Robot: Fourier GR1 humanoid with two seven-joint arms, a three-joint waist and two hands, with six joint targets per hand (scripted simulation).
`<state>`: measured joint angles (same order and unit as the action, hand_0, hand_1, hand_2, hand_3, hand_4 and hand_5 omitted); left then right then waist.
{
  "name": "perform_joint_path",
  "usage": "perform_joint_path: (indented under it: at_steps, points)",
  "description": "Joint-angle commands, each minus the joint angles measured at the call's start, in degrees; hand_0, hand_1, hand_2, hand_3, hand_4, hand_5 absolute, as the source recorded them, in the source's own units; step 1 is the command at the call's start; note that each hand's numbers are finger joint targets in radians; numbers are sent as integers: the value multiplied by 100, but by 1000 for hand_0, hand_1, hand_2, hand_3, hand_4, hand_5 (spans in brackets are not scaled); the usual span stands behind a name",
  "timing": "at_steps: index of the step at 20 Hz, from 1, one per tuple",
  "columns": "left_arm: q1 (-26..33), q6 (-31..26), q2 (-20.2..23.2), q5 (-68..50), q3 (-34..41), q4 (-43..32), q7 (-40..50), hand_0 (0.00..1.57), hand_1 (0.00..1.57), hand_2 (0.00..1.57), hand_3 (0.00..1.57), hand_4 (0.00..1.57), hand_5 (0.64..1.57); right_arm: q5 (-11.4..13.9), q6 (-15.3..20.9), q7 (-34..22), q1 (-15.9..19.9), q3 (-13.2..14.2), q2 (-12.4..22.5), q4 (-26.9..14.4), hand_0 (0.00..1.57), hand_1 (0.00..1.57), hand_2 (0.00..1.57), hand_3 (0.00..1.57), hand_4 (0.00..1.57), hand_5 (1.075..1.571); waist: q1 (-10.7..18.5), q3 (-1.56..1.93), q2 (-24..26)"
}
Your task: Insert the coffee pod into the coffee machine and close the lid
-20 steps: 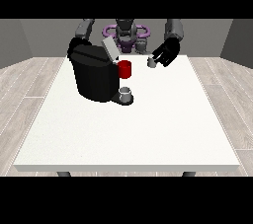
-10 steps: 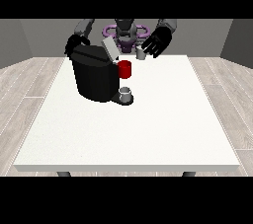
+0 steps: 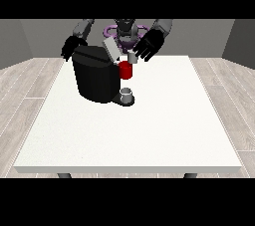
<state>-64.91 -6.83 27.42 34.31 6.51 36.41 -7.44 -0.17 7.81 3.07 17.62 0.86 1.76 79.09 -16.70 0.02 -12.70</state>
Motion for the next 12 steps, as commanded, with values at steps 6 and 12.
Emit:
perform_joint_path:
  at_steps: [6,12]
  points:
    - [-443,-51,1,91,44,-108,214,1292,1292,1315,1222,498,1571,-54,152,-64,471,242,79,26,0,0,0,0,519,1571,-70,1,-344]
    - [-257,-65,-26,115,46,-151,13,1229,1229,1283,1207,511,1571,-103,39,11,62,135,9,110,0,0,0,0,530,1571,-112,-1,-249]
